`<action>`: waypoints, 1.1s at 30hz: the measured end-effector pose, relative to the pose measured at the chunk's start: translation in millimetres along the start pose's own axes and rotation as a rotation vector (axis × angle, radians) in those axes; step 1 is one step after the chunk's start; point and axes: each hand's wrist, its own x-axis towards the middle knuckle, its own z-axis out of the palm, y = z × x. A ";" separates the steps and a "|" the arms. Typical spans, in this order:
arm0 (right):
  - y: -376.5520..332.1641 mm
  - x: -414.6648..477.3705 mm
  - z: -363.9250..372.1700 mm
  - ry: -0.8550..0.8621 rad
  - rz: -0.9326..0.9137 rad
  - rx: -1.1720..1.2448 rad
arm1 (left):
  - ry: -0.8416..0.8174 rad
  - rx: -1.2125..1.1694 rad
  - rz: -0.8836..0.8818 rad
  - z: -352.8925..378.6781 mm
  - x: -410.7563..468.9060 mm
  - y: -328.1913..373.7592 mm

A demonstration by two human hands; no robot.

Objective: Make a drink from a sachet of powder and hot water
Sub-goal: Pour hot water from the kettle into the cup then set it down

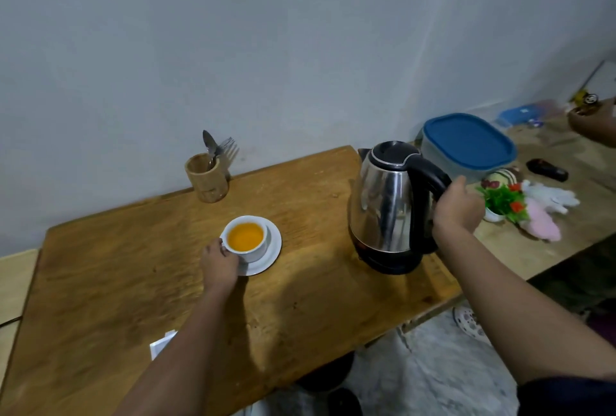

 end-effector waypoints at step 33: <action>54.8 29.5 -37.3 -0.101 0.012 0.137 | 0.014 -0.056 -0.040 1.5 -1.5 1.0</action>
